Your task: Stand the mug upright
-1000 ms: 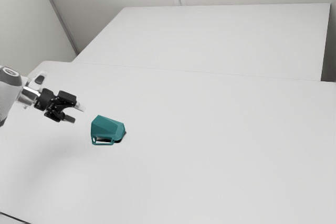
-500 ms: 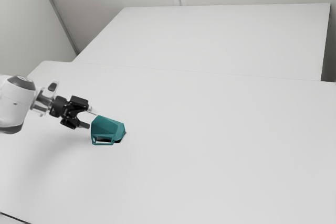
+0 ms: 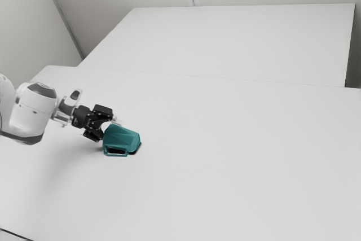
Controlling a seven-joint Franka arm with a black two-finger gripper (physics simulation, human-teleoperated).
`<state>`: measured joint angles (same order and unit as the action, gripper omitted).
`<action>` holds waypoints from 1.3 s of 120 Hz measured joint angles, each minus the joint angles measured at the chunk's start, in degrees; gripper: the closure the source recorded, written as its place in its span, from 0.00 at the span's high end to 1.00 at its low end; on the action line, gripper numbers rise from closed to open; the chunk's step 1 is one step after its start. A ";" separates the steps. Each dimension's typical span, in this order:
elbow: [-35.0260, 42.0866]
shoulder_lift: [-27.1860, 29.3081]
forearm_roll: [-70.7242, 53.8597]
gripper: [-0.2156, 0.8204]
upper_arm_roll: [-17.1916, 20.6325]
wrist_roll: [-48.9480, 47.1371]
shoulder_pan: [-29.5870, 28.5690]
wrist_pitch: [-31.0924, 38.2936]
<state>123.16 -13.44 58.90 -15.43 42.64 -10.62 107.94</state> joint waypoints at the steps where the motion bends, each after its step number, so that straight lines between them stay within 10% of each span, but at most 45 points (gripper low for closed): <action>1: 0.01 -0.05 0.06 0.79 0.03 -0.03 0.09 0.05; 52: 0.51 -0.32 0.73 0.20 0.20 -1.65 0.87 1.23; 156: -6.45 3.58 -3.83 0.05 2.31 -6.66 6.15 3.23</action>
<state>116.72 -9.86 55.08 -13.12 35.98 -4.47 111.18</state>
